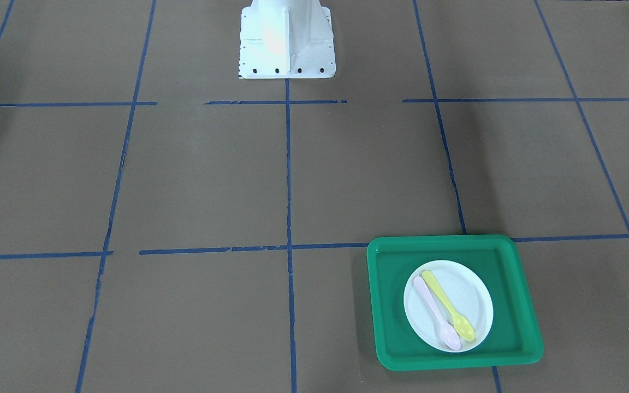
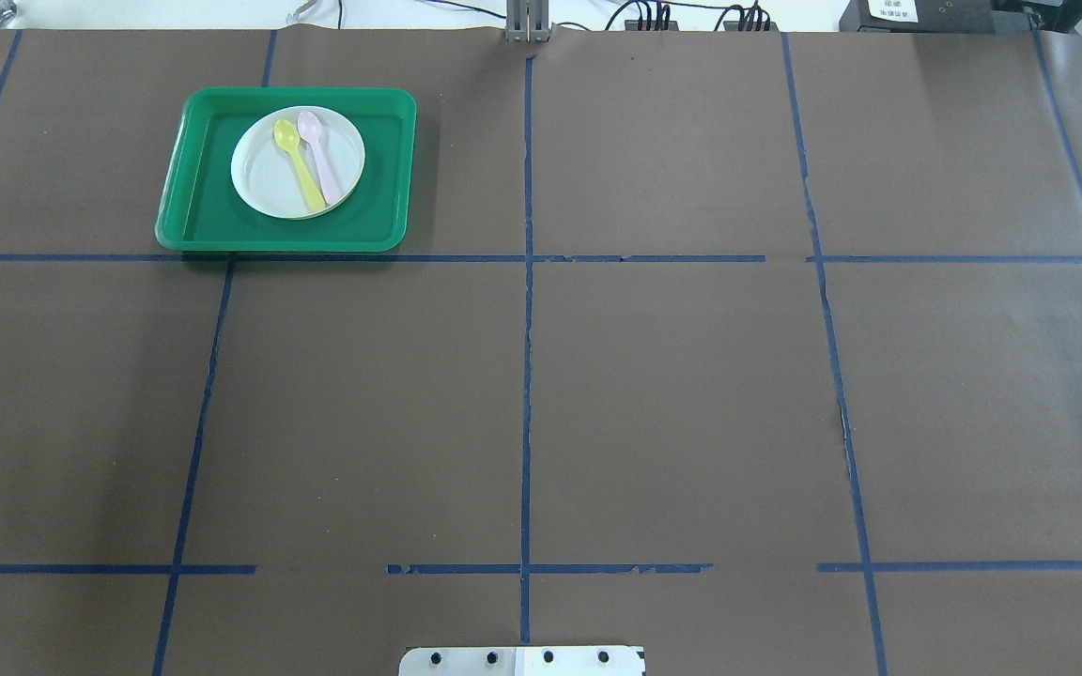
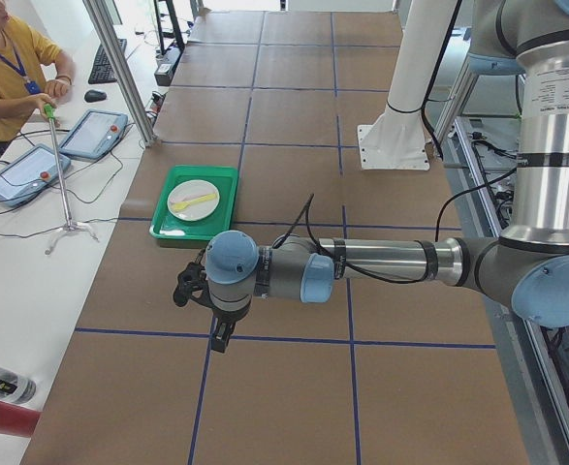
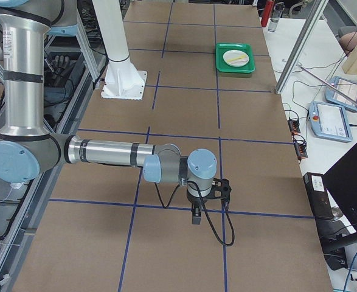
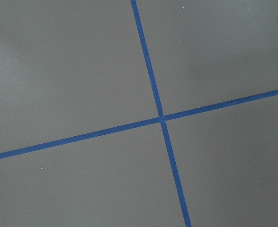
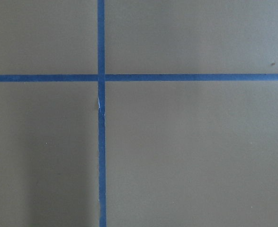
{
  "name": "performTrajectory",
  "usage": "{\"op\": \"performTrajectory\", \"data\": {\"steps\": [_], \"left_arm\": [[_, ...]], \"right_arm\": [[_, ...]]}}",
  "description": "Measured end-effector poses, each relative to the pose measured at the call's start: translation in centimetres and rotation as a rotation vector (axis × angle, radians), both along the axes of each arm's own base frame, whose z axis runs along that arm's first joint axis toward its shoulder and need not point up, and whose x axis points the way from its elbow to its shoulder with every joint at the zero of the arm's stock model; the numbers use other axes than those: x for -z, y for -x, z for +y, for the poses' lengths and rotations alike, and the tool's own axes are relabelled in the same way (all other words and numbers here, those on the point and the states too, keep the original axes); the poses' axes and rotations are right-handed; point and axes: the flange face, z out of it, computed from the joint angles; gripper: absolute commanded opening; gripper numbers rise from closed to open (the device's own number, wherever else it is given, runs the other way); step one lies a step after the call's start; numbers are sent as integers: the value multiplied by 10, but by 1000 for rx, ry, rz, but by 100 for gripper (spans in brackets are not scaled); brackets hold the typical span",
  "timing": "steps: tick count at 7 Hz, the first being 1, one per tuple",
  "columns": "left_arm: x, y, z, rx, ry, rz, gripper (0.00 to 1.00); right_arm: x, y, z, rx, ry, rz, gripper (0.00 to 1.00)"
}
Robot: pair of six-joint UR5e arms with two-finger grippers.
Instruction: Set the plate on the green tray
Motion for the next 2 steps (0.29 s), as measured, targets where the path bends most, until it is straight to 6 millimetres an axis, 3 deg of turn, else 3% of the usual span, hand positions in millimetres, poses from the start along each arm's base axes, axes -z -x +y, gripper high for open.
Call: {"op": "performTrajectory", "data": {"steps": [2], "left_arm": [[2, 0, -1, -3, -7, 0, 100]], "right_arm": [[0, 0, 0, 0, 0, -1, 100]]}}
